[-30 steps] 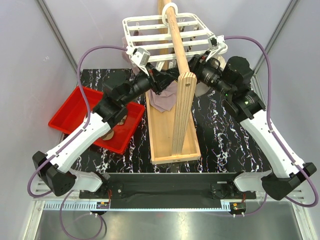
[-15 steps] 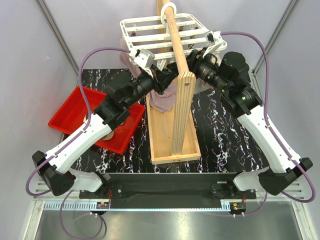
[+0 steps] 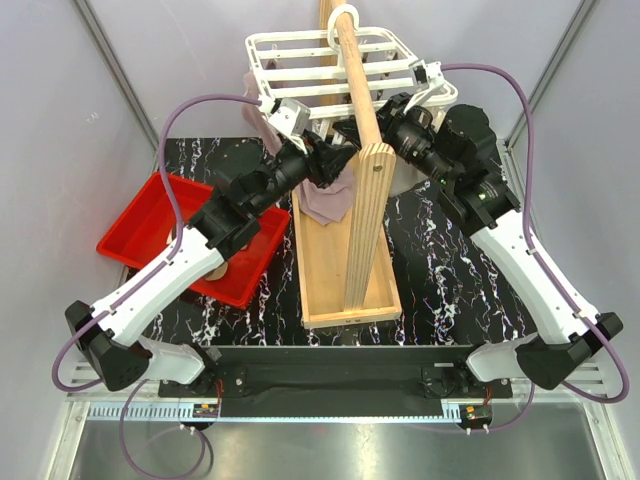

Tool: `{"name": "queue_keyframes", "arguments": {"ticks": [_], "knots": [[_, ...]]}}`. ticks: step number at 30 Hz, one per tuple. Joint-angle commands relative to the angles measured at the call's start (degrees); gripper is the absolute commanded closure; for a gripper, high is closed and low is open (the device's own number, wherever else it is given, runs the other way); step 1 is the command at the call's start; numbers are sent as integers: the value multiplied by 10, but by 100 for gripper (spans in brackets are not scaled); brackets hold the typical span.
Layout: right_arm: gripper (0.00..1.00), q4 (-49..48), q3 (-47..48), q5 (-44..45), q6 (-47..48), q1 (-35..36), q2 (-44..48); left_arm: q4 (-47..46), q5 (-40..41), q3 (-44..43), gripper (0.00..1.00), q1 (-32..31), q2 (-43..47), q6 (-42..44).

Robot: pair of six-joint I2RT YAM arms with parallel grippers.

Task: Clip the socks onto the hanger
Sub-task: Open the clamp at the hanger, then pick up the sock from the bin.

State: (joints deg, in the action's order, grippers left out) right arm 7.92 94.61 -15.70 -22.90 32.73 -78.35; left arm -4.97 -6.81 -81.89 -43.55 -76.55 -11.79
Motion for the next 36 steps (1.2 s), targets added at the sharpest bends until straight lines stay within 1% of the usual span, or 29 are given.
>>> {"name": "queue_keyframes", "arguments": {"ticks": [1,2,3,4,5,7,8,10,11,12,13,15,16,17,18,19,21,22,23,24,25,26,27,28,30,31,32,33,36], "knots": [[100,-8,22,20,-3,2,-18,24,21,-5,57,-6,3,10],[100,-9,21,26,-3,2,-18,28,28,11,41,-4,10,12],[100,-7,17,28,-5,2,-17,28,37,22,35,-4,30,14],[100,-5,16,30,-5,2,-16,29,56,37,32,-1,43,15],[100,-3,17,32,-4,2,-17,36,59,68,30,3,57,16],[100,2,16,35,-2,2,-16,44,58,109,29,25,109,1],[100,5,16,42,-1,2,-15,46,52,156,29,33,149,-13],[100,11,15,46,4,3,-14,61,42,197,30,63,188,-25],[100,12,12,46,6,2,-13,72,42,231,30,72,222,-32],[100,12,8,48,7,2,-9,85,41,242,31,80,236,-45],[100,10,4,50,7,2,-7,121,43,251,31,96,248,-53],[100,10,-5,49,8,2,-3,165,44,269,31,116,264,-81],[100,15,-7,45,11,2,-1,204,41,277,31,146,265,-93],[100,16,-11,45,14,2,1,218,35,285,31,165,266,-105],[100,17,-14,44,16,2,6,227,12,312,31,184,267,-130],[100,17,-16,45,18,3,8,237,1,326,31,232,266,-142],[100,21,-25,46,22,2,14,243,-14,348,31,281,261,-174],[100,20,-28,45,23,2,15,250,-11,360,28,323,251,-185],[100,19,-34,45,22,2,18,254,-6,364,26,343,244,-197],[100,19,-36,44,23,2,21,261,19,362,25,361,235,-225],[100,21,-38,41,25,2,22,269,36,359,22,395,227,-242],[100,21,-41,40,27,2,23,272,50,358,16,412,208,-260],[100,21,-43,39,27,2,27,274,67,355,16,450,197,-297],[100,20,-45,38,28,1,28,277,92,350,17,467,184,-317],[100,16,-54,36,27,3,31,276,105,328,18,499,134,-356],[100,13,-56,32,27,2,31,256,103,322,19,524,114,-365],[100,13,-60,31,27,2,32,246,96,307,20,533,72,-372],[100,10,-62,31,26,2,34,242,74,294,25,548,47,-391],[100,1,-75,29,27,2,42,235,84,240,29,547,-45,-408]]}}
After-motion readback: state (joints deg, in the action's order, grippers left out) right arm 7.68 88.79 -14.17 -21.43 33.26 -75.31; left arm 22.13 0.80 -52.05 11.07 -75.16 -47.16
